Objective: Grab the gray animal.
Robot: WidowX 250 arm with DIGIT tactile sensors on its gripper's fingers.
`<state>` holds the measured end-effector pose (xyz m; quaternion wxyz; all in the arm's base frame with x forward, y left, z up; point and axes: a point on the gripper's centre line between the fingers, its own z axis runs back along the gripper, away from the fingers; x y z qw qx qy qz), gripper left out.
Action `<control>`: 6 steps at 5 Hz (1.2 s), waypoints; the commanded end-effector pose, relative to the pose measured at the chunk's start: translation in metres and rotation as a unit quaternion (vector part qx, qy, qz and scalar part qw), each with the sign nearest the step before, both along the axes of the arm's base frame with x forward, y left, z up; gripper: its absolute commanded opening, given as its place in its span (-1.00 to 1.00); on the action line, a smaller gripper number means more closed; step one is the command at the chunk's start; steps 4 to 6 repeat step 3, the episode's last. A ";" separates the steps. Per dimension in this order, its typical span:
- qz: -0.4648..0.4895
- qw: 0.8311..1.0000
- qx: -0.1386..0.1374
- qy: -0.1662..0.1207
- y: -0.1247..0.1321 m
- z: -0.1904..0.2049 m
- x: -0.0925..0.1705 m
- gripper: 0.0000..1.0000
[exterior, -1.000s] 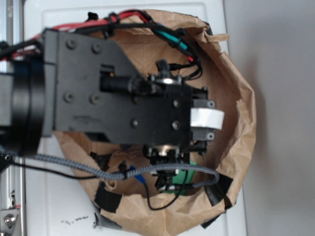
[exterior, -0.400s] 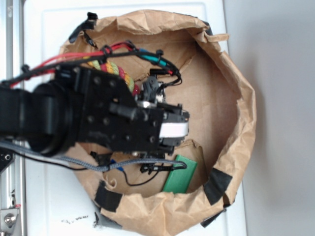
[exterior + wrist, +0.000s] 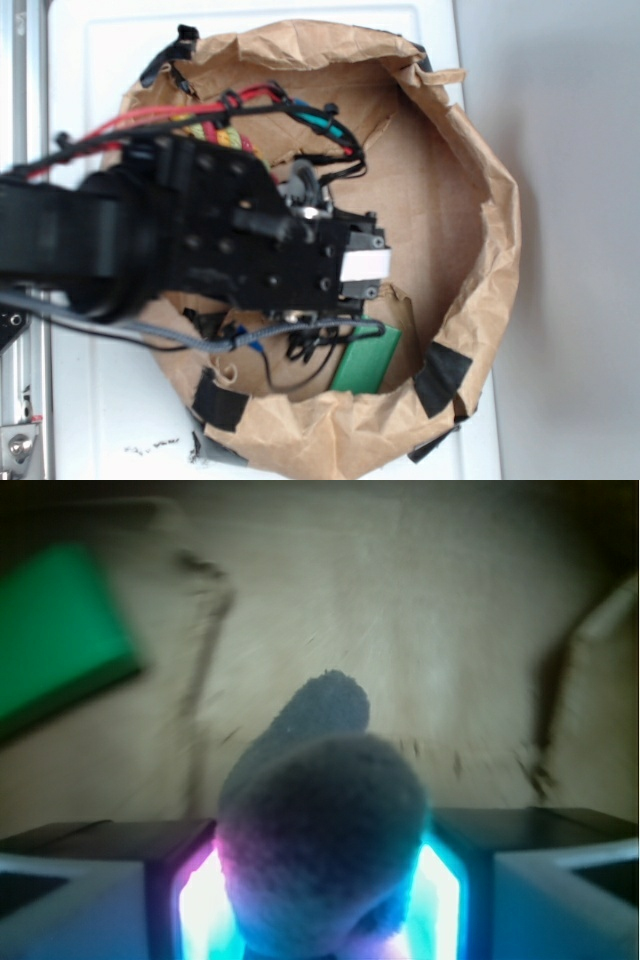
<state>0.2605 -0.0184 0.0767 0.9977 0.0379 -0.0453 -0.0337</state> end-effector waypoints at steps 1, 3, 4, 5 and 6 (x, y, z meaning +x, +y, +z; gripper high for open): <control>0.037 0.997 -0.024 -0.062 0.018 0.094 0.000 -1.00; 0.027 0.997 0.010 -0.066 0.019 0.112 -0.006 0.54; 0.027 0.997 0.010 -0.066 0.019 0.112 -0.006 0.54; 0.027 0.997 0.010 -0.066 0.019 0.112 -0.006 0.54; 0.027 0.997 0.010 -0.066 0.019 0.112 -0.006 0.54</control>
